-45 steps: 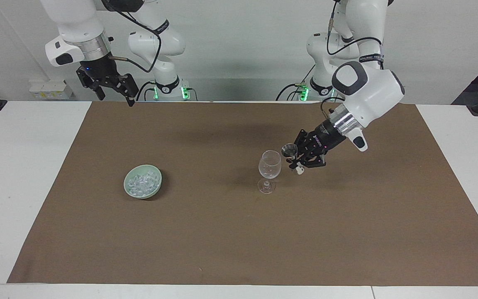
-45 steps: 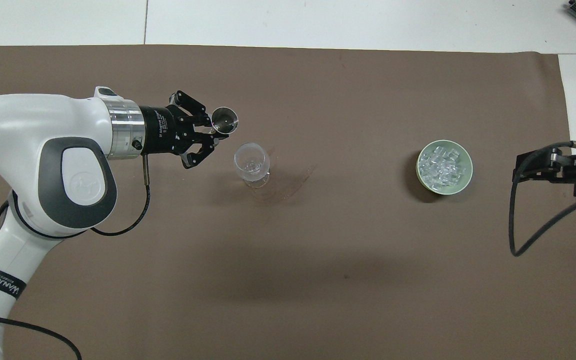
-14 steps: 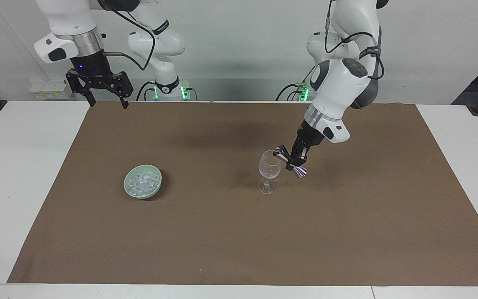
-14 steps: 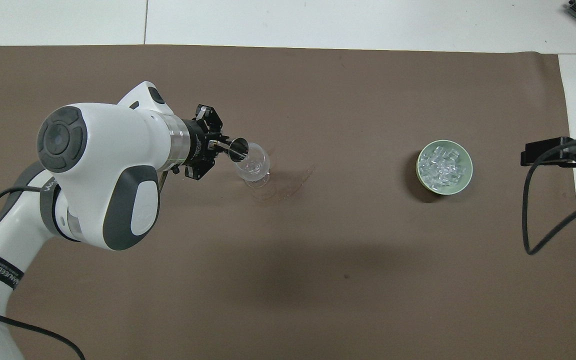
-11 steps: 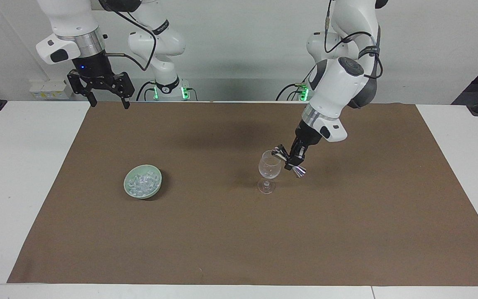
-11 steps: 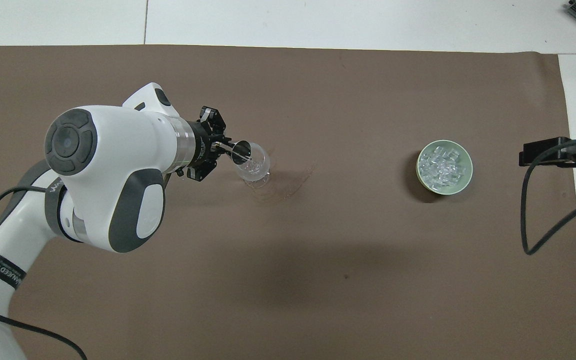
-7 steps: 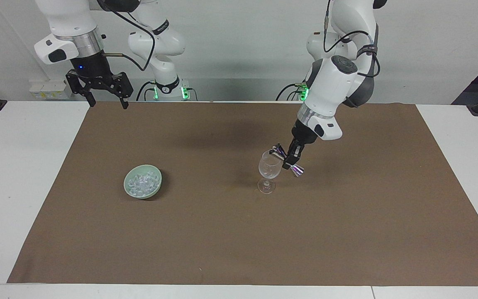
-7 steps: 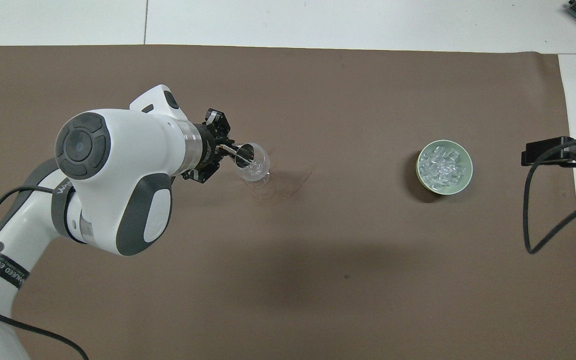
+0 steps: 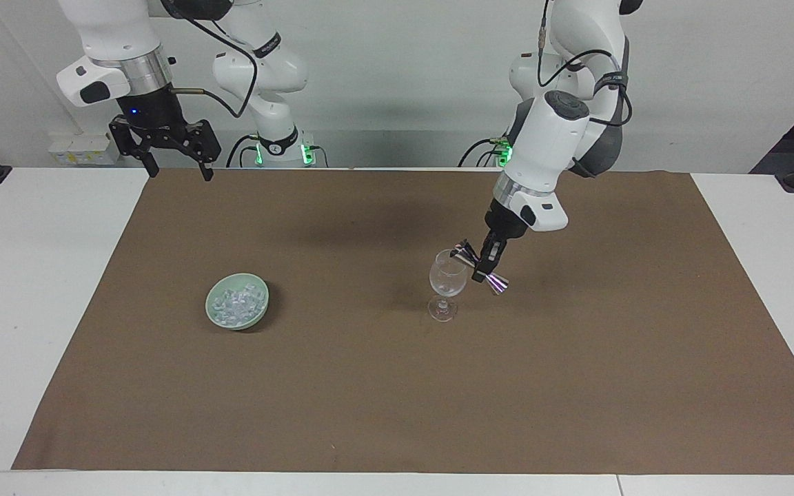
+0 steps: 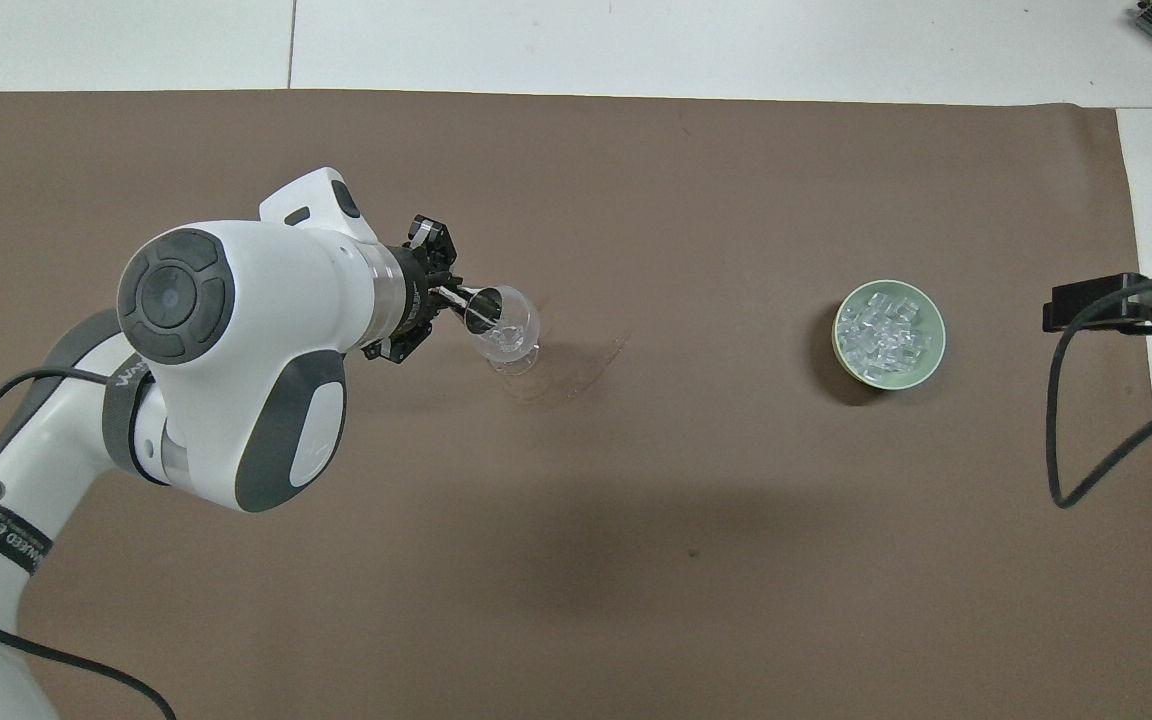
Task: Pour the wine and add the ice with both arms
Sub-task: 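Tilt the bottle with the left gripper to pour into the glass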
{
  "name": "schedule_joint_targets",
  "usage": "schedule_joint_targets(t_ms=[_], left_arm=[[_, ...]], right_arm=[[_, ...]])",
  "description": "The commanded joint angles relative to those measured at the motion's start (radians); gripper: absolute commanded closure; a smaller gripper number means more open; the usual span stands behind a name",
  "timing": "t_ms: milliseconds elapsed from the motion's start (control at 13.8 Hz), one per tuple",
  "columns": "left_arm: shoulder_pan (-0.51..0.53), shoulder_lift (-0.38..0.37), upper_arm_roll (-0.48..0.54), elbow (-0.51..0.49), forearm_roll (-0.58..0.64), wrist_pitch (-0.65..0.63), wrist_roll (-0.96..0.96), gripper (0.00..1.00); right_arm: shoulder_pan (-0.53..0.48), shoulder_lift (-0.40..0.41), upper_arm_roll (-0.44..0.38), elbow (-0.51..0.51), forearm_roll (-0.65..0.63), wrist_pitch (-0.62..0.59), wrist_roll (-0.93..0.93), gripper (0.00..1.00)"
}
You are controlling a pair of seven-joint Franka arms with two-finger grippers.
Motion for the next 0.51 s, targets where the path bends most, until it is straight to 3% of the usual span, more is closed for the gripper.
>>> schedule_joint_targets(t_ms=[0,433], left_arm=[[-0.019,-0.007,0.015,-0.007,0.031,0.033,-0.023,1.0],[-0.022,-0.006,0.015,-0.004,0.091,0.044,-0.066,1.0]], right_arm=[[-0.018,-0.005,0.005,-0.004,0.025,-0.002,-0.029,0.0],[-0.018,-0.005,0.005,-0.004,0.025,-0.002,-0.029,0.0]])
